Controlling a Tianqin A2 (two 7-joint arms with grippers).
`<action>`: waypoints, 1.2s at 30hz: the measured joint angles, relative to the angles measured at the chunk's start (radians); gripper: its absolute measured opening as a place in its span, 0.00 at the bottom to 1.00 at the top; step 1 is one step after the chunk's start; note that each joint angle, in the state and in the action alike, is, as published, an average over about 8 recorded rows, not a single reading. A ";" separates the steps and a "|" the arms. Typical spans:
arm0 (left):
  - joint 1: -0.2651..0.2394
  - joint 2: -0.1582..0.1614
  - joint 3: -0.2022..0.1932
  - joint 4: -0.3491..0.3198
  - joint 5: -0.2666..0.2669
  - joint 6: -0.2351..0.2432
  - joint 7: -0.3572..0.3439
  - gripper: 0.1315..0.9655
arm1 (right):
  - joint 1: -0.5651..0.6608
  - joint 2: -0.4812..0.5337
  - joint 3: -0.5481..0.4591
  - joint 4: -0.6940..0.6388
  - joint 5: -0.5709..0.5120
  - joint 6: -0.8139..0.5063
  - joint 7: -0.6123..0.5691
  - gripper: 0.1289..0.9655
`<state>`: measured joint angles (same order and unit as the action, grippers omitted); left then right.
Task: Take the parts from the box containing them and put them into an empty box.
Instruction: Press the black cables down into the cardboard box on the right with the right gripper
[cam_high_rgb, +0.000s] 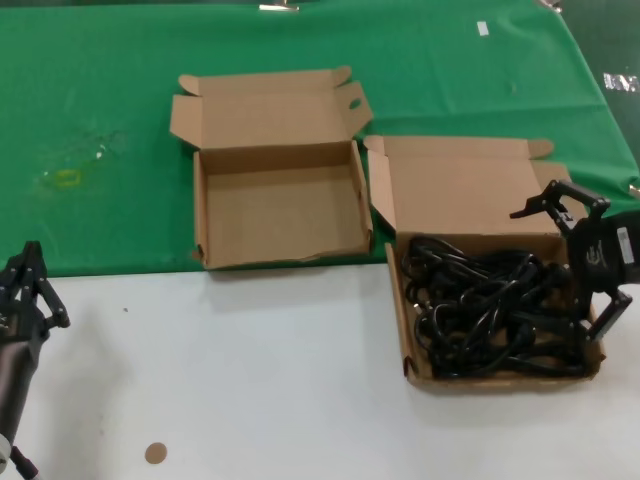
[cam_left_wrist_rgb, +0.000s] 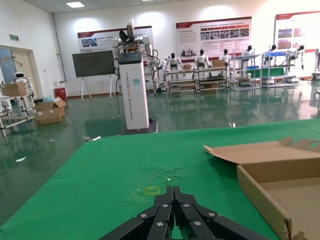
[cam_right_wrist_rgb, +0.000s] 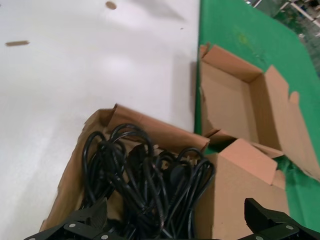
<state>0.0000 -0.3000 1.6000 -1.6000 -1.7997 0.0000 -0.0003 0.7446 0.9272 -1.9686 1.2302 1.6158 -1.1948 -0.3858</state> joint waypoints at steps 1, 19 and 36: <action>0.000 0.000 0.000 0.000 0.000 0.000 0.000 0.02 | 0.006 -0.003 -0.004 -0.006 -0.006 -0.006 -0.007 1.00; 0.000 0.000 0.000 0.000 0.000 0.000 0.000 0.02 | 0.062 -0.080 -0.054 -0.122 -0.091 -0.027 -0.112 0.99; 0.000 0.000 0.000 0.000 0.000 0.000 0.000 0.02 | 0.105 -0.143 -0.082 -0.198 -0.144 -0.003 -0.155 0.89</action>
<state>0.0000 -0.3000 1.6001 -1.6000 -1.7996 0.0000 -0.0004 0.8500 0.7846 -2.0508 1.0320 1.4722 -1.1974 -0.5405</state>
